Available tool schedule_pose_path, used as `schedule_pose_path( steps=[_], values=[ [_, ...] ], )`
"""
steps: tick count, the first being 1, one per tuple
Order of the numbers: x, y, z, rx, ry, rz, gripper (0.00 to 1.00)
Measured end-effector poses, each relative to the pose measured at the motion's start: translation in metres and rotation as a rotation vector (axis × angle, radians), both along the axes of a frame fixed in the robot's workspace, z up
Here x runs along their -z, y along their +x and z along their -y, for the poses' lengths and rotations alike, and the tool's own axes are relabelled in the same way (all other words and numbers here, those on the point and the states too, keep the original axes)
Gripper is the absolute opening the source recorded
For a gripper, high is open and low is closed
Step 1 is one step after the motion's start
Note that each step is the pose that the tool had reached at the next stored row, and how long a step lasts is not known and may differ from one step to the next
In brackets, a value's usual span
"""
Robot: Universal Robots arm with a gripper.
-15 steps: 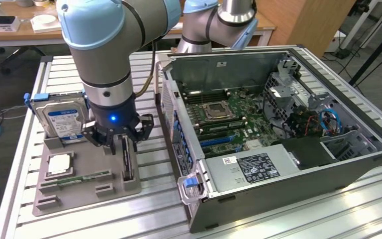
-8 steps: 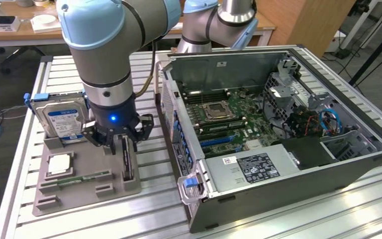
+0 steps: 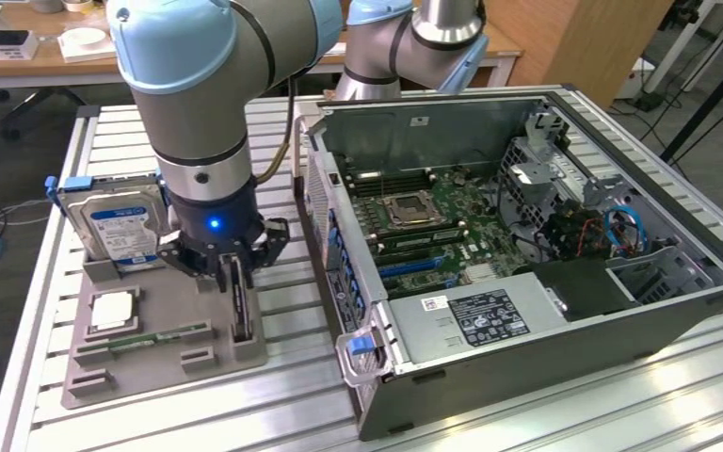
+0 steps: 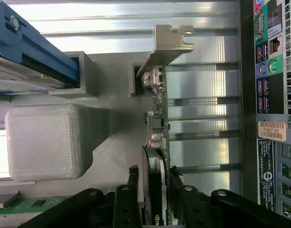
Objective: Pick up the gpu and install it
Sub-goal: 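Pick up the gpu and move the gpu toward the slot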
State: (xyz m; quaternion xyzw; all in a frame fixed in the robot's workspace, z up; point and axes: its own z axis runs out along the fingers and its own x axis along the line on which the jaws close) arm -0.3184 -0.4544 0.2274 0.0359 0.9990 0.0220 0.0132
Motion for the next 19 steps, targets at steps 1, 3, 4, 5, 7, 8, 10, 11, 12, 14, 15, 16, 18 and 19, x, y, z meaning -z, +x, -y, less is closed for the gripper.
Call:
schedule_pose_path(
  steps=[1,3,4,5,7,8,10,11,12,14,15,16,18,19],
  values=[
    [0.0000,0.0000,0.0000,0.000,0.0000,0.0000,0.39],
    [0.0000,0.0000,0.0000,0.000,0.0000,0.0000,0.33],
    [0.0000,0.0000,0.0000,0.000,0.0000,0.0000,0.33],
    [0.0000,0.0000,0.0000,0.000,0.0000,0.0000,0.31],
    [0.0000,0.0000,0.0000,0.000,-0.0001,-0.0001,0.31],
    [0.0000,0.0000,0.0000,0.000,0.0000,0.0000,0.26],
    [0.0000,0.0000,0.0000,0.000,0.0000,0.0000,0.26],
    [0.0000,0.0000,0.0000,0.000,0.0000,0.0000,0.26],
    [0.0000,0.0000,0.0000,0.000,0.0000,0.0000,0.26],
    [0.0000,0.0000,0.0000,0.000,-0.0001,0.0000,0.26],
    [0.0000,0.0000,0.0000,0.000,0.0000,0.0000,0.26],
    [0.0000,0.0000,0.0000,0.000,0.0000,0.0000,0.26],
    [0.0000,0.0000,0.0000,0.000,0.0000,0.0000,0.26],
    [0.0000,0.0000,0.0000,0.000,0.0000,0.0000,0.26]
  ],
)
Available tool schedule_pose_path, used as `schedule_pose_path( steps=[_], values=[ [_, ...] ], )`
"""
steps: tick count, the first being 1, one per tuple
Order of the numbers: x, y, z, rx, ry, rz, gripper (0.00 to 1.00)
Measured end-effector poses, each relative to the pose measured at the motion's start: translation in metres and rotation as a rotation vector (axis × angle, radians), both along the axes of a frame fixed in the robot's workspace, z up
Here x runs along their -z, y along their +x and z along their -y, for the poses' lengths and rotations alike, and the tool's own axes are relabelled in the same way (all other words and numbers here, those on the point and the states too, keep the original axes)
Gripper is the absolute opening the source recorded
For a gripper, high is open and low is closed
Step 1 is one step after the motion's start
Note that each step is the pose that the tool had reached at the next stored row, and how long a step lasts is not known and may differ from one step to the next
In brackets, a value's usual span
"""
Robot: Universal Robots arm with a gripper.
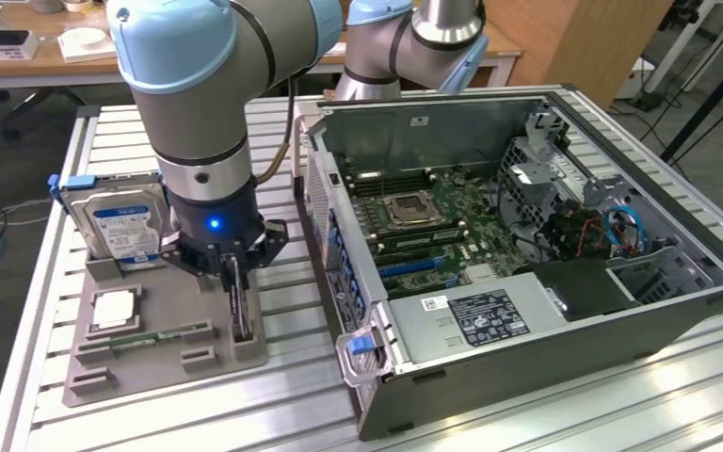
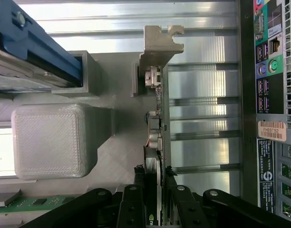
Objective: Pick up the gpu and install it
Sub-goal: 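Pick up the gpu and move the gpu toward the slot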
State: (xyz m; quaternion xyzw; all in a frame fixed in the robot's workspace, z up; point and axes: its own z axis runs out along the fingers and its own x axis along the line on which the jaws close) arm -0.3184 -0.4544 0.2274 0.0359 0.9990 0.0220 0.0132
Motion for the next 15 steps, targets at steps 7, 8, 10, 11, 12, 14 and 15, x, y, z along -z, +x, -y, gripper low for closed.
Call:
schedule_pose_path(
  steps=[7,8,10,11,12,14,15],
  values=[
    [0.0000,0.0000,0.0000,0.000,0.0000,0.0000,0.26],
    [0.0000,0.0000,0.0000,0.000,0.0000,0.0000,0.26],
    [0.0000,0.0000,0.0000,0.000,-0.0003,0.0001,0.26],
    [-0.0002,0.0000,0.0000,0.000,-0.0007,0.0001,0.26],
    [-0.0005,0.0001,0.0000,0.000,-0.0012,0.0002,0.26],
    [-0.0020,0.0000,0.0000,0.000,-0.0038,0.0001,0.26],
    [-0.0029,0.0000,0.0000,0.000,-0.0053,0.0000,0.26]
  ],
)
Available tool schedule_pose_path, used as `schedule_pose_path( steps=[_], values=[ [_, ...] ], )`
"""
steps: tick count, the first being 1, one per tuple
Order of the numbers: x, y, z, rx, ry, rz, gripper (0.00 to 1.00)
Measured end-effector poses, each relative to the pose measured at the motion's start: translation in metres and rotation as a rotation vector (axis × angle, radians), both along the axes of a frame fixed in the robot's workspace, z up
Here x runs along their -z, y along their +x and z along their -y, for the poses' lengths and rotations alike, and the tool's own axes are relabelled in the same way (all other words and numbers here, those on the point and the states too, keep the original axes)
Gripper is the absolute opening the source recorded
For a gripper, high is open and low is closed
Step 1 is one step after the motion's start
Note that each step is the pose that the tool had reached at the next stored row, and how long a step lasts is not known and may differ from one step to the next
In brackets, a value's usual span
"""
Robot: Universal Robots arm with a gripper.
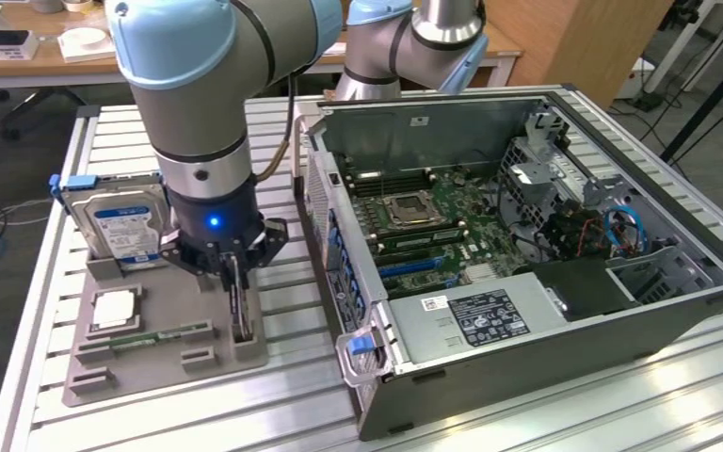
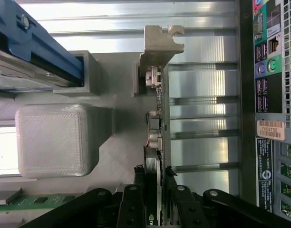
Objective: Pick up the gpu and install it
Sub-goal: 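Pick up the gpu and move the gpu toward the slot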
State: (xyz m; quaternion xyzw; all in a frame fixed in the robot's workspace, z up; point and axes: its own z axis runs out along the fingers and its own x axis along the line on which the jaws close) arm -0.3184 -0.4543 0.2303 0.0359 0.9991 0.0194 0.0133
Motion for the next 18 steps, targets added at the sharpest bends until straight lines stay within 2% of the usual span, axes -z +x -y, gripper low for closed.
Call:
schedule_pose_path(
  steps=[18],
  values=[
    [-0.0196,0.000,0.0000,0.000,-0.0233,0.0000,0.26]
  ],
)
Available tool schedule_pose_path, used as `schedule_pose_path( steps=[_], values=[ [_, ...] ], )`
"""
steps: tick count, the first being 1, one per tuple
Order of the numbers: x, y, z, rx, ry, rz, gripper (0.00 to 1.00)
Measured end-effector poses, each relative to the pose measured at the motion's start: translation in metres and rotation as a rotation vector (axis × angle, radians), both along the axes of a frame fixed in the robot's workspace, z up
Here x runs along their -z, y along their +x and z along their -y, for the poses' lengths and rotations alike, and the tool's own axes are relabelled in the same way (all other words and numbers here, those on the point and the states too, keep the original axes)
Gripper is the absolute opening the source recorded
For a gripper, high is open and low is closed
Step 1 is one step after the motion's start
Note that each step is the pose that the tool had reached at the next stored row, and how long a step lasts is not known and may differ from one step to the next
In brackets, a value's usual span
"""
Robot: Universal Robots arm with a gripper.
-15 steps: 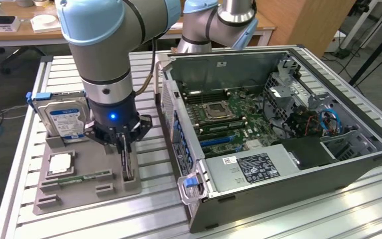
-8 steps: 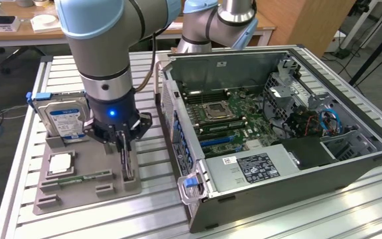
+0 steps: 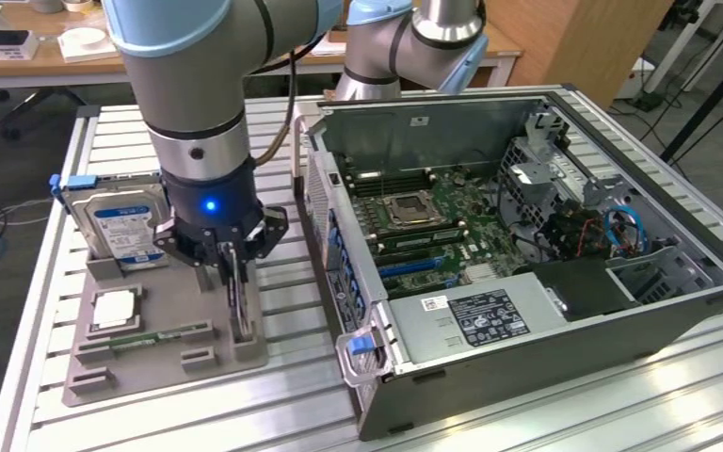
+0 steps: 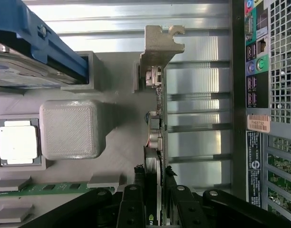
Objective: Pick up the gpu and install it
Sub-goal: 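Pick up the gpu and move the gpu toward the slot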
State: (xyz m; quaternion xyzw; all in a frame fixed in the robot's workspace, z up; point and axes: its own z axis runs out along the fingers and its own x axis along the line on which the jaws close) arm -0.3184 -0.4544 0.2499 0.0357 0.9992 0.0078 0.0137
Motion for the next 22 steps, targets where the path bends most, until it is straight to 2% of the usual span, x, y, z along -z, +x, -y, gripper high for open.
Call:
schedule_pose_path(
  steps=[8,22],
  values=[
    [-0.0073,0.000,0.0000,0.000,-0.0145,-0.0001,0.26],
    [-0.0200,0.000,0.0000,0.000,-0.0355,0.0000,0.26]
  ],
)
